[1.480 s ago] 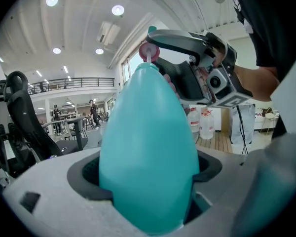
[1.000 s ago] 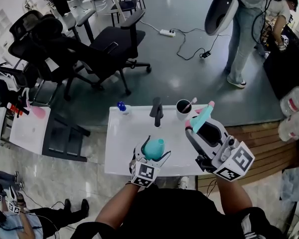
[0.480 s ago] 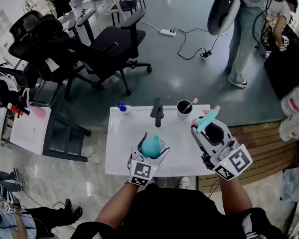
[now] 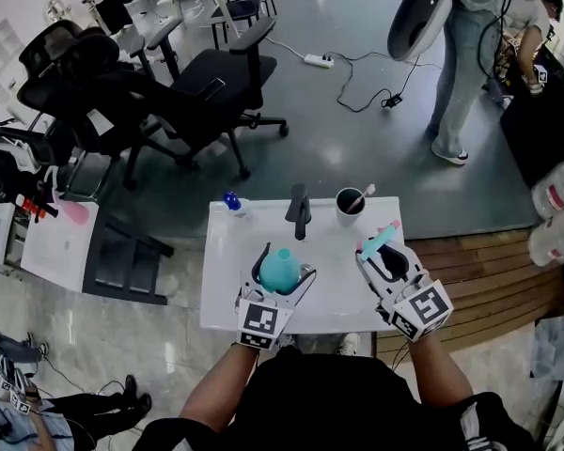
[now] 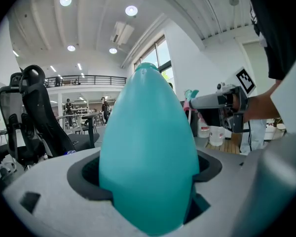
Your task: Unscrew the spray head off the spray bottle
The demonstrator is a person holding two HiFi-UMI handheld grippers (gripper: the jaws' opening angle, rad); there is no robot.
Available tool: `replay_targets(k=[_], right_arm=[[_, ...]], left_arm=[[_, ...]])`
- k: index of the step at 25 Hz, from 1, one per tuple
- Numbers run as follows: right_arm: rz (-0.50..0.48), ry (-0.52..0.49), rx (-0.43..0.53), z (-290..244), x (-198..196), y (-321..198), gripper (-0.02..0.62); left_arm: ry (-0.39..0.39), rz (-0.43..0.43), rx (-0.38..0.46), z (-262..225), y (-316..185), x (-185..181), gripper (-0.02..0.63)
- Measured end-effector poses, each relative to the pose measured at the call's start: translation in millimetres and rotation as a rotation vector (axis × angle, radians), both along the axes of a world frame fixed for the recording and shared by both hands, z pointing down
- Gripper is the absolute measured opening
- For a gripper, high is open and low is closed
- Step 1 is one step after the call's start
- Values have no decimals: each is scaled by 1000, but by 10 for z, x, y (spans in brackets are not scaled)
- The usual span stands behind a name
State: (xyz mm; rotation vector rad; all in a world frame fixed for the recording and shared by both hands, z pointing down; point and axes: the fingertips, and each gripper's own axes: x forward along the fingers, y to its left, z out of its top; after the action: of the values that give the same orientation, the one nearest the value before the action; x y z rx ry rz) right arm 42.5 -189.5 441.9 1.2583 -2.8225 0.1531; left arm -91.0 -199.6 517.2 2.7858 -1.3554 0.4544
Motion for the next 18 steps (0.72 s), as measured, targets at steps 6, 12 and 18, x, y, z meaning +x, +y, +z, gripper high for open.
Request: replay_targets(k=[6,12,18], right_arm=[[40,38,-47,206,165,-48,138],[72,55,-51,241,242,-62,138],[92,99,-38,257,277,-49,137]], left_arm=[[7,-7,-2,-43,-26,-16,468],[18,-19,11,-88,-46,-55,468],[26,-33,13,-114,-50,-100,468]])
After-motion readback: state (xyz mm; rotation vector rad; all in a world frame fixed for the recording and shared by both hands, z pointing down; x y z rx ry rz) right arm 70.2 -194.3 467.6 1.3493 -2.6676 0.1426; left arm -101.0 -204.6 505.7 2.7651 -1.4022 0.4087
